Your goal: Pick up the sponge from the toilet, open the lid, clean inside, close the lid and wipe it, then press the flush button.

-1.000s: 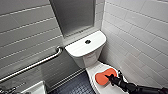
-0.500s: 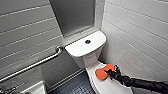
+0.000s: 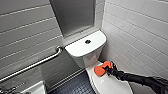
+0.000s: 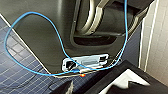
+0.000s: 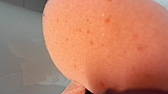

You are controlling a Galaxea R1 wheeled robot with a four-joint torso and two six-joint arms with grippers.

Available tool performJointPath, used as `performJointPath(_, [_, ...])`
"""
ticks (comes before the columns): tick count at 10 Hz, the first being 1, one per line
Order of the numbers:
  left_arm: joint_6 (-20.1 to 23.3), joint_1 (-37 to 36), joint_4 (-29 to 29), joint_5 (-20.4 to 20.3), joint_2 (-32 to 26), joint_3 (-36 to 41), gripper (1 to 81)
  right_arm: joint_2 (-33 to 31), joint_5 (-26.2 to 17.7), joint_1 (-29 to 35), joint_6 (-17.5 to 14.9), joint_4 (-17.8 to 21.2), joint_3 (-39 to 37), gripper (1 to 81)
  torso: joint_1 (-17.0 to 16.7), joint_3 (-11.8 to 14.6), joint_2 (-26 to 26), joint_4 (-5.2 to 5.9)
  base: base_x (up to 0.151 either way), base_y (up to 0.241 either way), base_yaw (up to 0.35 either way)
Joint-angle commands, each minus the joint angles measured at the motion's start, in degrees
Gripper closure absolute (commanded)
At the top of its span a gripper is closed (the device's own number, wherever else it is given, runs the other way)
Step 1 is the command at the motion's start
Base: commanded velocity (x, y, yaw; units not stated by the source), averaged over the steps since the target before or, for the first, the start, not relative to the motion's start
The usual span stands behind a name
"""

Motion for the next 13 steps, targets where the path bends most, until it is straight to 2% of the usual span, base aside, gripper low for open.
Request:
performJointPath(1, [-0.15,2.38,-0.49,5.24,-0.67,0.69,1.0,4.05,-6.65,4.91,1.03,0.42,-4.61,81.1,0.00,0.00,0.00,0.00,0.000,0.000,0.000])
performJointPath(4, [-0.15,2.55,-0.49,5.24,-0.94,0.69,1.0,2.90,-6.13,-0.09,1.64,0.42,-6.45,81.1,0.00,0.00,0.00,0.00,0.000,0.000,0.000])
performJointPath(5, [-0.15,2.55,-0.49,5.23,-0.85,0.69,1.0,0.55,-5.87,-1.68,3.39,0.42,-4.12,81.1,0.00,0.00,0.00,0.00,0.000,0.000,0.000])
performJointPath(7, [-0.15,2.55,-0.40,5.24,-0.67,0.69,1.0,-5.34,0.09,-5.88,3.75,0.42,4.50,81.1,0.00,0.00,0.00,0.00,0.000,0.000,0.000])
performJointPath(12, [-0.07,2.64,-0.23,5.15,-0.67,0.78,1.0,-19.25,10.93,-13.36,3.84,-0.02,23.87,81.1,0.00,0.00,0.00,0.00,0.000,0.000,0.000])
performJointPath(13, [-0.07,2.65,-0.14,5.15,-0.67,0.69,1.0,-21.95,14.67,-15.72,3.84,-0.37,28.15,81.1,0.00,0.00,0.00,0.00,0.000,0.000,0.000])
